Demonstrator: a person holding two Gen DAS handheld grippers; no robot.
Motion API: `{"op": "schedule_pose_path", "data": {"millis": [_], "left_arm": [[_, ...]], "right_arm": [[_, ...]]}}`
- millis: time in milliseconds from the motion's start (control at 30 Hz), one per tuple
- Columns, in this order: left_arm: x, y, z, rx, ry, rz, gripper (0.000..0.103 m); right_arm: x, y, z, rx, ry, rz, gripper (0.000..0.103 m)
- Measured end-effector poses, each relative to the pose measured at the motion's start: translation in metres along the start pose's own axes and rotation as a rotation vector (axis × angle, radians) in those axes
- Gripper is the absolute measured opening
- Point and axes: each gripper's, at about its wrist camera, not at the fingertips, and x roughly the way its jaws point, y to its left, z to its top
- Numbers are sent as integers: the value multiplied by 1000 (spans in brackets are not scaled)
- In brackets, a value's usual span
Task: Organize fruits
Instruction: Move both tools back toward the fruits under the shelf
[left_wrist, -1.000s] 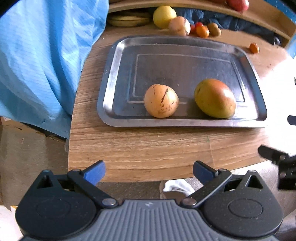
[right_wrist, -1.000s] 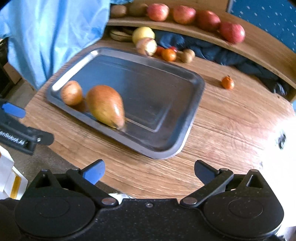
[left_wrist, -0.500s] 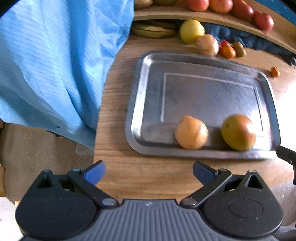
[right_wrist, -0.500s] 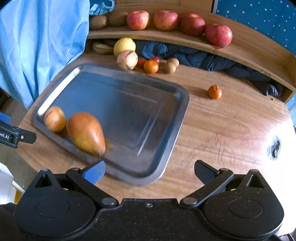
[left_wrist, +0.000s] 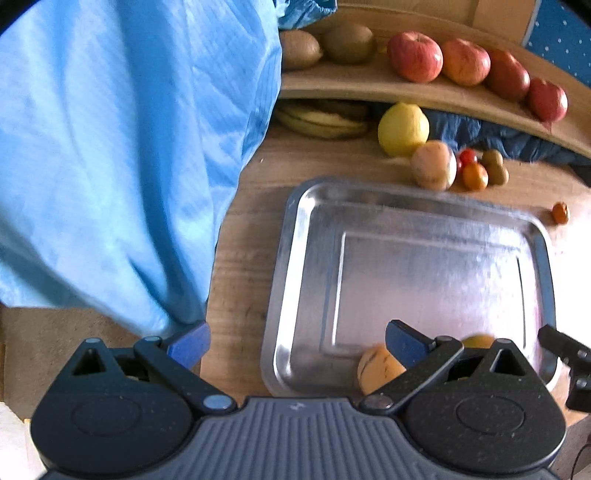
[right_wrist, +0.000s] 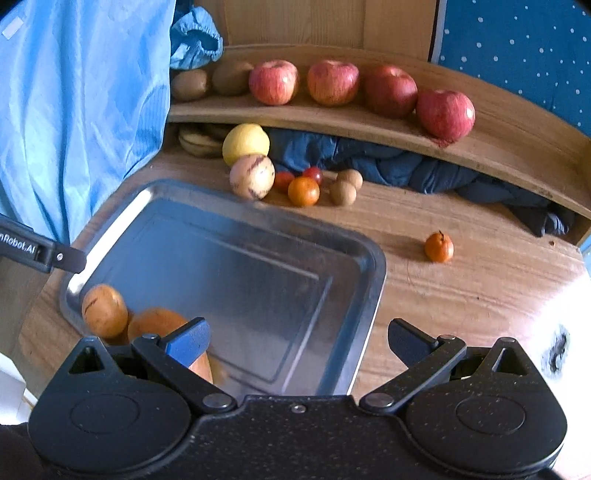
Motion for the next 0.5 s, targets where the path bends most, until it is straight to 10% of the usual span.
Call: {"op": "schedule_pose_path", "data": {"millis": [500], "left_arm": [[25,-16,50,42,-19,-61,102]], "right_arm": [[23,2,23,22,-44,-42,102]]}}
